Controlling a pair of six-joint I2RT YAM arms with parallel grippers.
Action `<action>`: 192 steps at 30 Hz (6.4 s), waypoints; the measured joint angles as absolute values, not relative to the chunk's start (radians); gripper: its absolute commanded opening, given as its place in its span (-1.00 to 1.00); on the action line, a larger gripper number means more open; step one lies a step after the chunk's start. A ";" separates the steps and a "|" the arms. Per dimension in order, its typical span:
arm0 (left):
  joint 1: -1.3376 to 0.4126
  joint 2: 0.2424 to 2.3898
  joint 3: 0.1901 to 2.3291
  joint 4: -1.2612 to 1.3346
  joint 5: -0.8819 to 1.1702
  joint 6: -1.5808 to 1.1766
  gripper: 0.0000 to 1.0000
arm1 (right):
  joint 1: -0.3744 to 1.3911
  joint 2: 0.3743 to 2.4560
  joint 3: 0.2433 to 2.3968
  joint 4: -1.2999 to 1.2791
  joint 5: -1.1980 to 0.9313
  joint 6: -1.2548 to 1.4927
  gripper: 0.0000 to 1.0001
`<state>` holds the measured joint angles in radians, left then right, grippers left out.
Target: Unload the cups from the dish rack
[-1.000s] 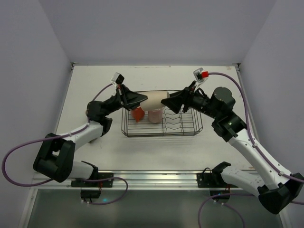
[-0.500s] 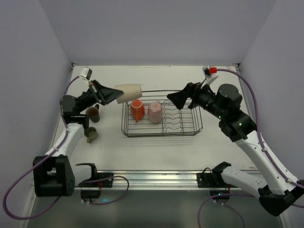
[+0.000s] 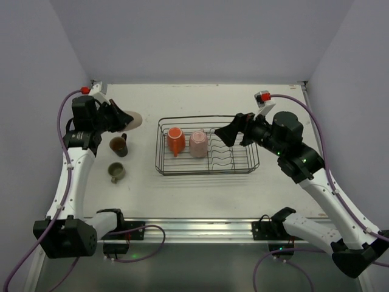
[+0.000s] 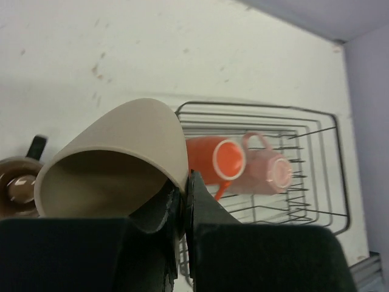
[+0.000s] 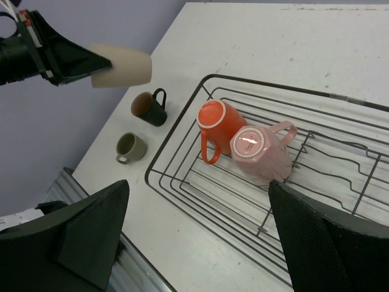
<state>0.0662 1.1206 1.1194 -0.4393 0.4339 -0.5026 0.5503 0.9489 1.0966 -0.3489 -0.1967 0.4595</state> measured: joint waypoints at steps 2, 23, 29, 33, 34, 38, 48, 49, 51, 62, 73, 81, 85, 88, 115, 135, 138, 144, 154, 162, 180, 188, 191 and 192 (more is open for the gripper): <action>0.066 1.129 1.105 -0.519 0.364 -0.456 -1.00 | 0.550 0.949 1.091 -0.351 -0.197 0.459 0.98; -0.178 1.229 0.958 -0.655 -0.011 -0.373 -1.00 | 0.550 0.980 1.069 -0.352 -0.212 0.472 0.98; -0.193 1.295 0.951 -0.662 -0.071 -0.373 -1.00 | 0.550 0.968 1.054 -0.352 -0.212 0.474 0.98; -0.201 1.312 0.951 -0.662 -0.091 -0.373 -1.00 | 0.550 0.966 1.052 -0.352 -0.212 0.476 0.98; -0.204 1.317 0.951 -0.662 -0.094 -0.373 -1.00 | 0.550 0.966 1.051 -0.352 -0.212 0.477 0.98; -0.212 1.349 0.951 -0.661 -0.097 -0.373 -1.00 | 0.550 0.966 1.040 -0.352 -0.212 0.478 0.98; -0.249 1.384 0.951 -0.656 -0.134 -0.373 -0.49 | 0.550 0.960 1.025 -0.352 -0.212 0.478 0.98; -0.250 1.384 0.951 -0.654 -0.139 -0.373 -0.20 | 0.550 0.960 1.023 -0.351 -0.212 0.478 0.98; -0.250 1.382 0.951 -0.654 -0.147 -0.376 0.05 | 0.550 0.960 1.020 -0.352 -0.211 0.478 0.98; -0.271 1.230 1.035 -0.659 -0.212 -0.385 0.39 | 0.550 0.960 1.009 -0.352 -0.211 0.478 0.98; -0.534 1.390 1.301 -0.578 -0.162 -0.384 0.48 | 0.550 0.949 1.009 -0.364 -0.198 0.477 0.98; -0.571 1.557 1.314 -0.592 -0.190 -0.386 0.52 | 0.550 0.913 1.009 -0.396 -0.174 0.470 0.98; -0.584 1.581 1.336 -0.593 -0.208 -0.386 0.54 | 0.550 0.913 1.006 -0.398 -0.173 0.469 0.98; -0.589 1.597 1.351 -0.592 -0.214 -0.386 0.55 | 0.550 0.913 1.005 -0.400 -0.172 0.469 0.98; -0.590 1.765 1.442 -0.651 -0.240 -0.386 0.64 | 0.549 0.905 0.992 -0.405 -0.149 0.450 0.98; -0.590 1.765 1.442 -0.654 -0.244 -0.386 0.65 | 0.548 0.902 0.986 -0.405 -0.148 0.450 0.97; -0.590 1.765 1.442 -0.655 -0.244 -0.386 0.65 | 0.548 0.902 0.984 -0.405 -0.149 0.450 0.98; -0.590 1.765 1.442 -0.656 -0.248 -0.386 0.66 | 0.548 0.902 0.979 -0.404 -0.149 0.450 0.98; -0.590 1.765 1.442 -0.657 -0.250 -0.386 0.66 | 0.548 0.902 0.974 -0.405 -0.149 0.450 0.98; -0.590 1.766 1.425 -0.657 -0.250 -0.387 0.66 | 0.548 0.902 0.974 -0.405 -0.149 0.450 0.98; -0.590 1.772 1.412 -0.655 -0.250 -0.401 0.67 | 0.549 0.903 0.973 -0.405 -0.149 0.450 0.98; -0.590 1.775 1.412 -0.653 -0.250 -0.402 0.13 | 0.548 0.903 0.973 -0.404 -0.149 0.450 0.98; -0.590 1.775 1.412 -0.653 -0.250 -0.401 -0.45 | 0.548 0.904 0.966 -0.404 -0.149 0.450 0.97; -0.590 1.775 1.412 -0.653 -0.250 -0.401 -0.76 | 0.549 0.904 0.961 -0.404 -0.149 0.450 0.98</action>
